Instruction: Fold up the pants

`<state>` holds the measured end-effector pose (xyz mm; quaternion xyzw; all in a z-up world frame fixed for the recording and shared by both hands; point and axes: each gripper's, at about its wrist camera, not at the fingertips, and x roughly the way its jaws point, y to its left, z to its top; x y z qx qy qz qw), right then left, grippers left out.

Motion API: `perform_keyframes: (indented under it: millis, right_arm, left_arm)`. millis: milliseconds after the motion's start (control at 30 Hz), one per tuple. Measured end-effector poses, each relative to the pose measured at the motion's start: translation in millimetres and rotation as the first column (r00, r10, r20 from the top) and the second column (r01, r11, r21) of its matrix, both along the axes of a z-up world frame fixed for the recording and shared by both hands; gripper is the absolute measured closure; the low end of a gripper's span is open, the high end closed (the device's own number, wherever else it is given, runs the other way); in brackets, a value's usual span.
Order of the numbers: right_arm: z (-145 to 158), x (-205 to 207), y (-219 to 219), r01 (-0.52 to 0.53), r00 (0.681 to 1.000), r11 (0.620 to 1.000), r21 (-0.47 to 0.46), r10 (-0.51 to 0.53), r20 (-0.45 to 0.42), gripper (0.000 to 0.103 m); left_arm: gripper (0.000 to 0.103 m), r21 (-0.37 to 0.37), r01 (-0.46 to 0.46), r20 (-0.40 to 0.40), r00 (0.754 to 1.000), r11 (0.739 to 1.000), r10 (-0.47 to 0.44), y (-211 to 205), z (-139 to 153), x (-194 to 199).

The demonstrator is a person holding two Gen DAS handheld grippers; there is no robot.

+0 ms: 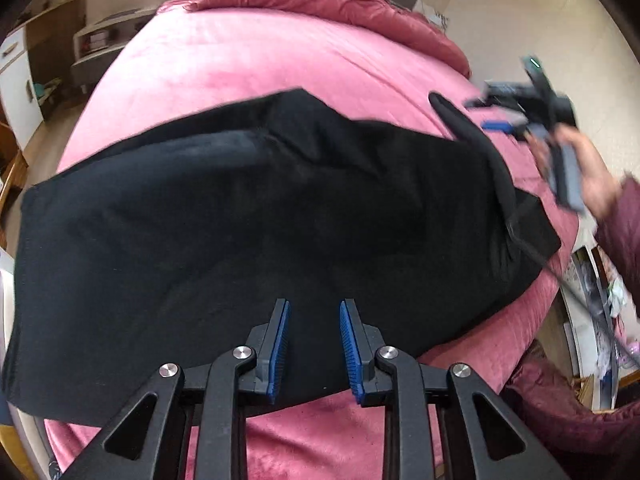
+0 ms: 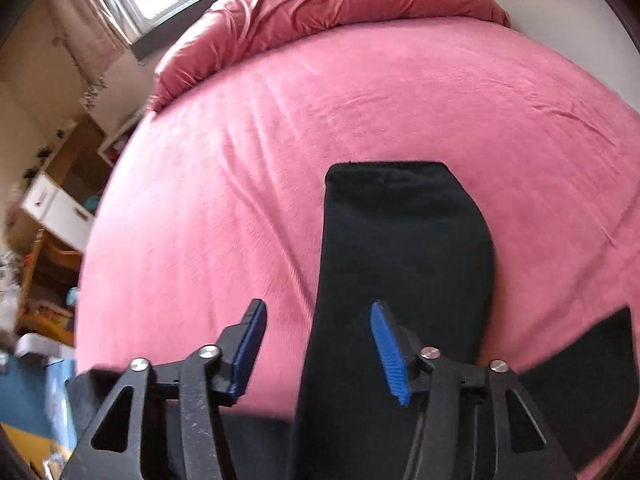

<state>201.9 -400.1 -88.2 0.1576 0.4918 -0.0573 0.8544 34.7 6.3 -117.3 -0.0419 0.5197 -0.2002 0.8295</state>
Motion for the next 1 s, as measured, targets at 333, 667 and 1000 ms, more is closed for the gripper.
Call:
perform_keyframes:
  millis: [333, 667, 1000]
  right_arm:
    - [-48.8, 66.4, -5.0, -0.011, 0.978, 0.974, -0.224, -0.036, -0.203, 0.077]
    - [33.4, -13.0, -58.9, 0.077, 0.994, 0.997, -0.026, -0.075, 0.074, 0.097]
    - [77.8, -186.9, -164.1, 0.316, 0.885, 0.903, 0.29, -0.391, 0.253, 0.097]
  left_arm:
    - [0.077, -0.012, 0.002, -0.043, 0.999, 1.0, -0.002, -7.3, -12.3, -1.0]
    - [0.077, 0.003, 0.07, -0.015, 0.997, 0.998, -0.07, -29.7, -4.1, -0.7]
    - [0.077, 0.04, 0.189, 0.034, 0.981, 0.981, -0.191, -57.0, 12.4, -14.9]
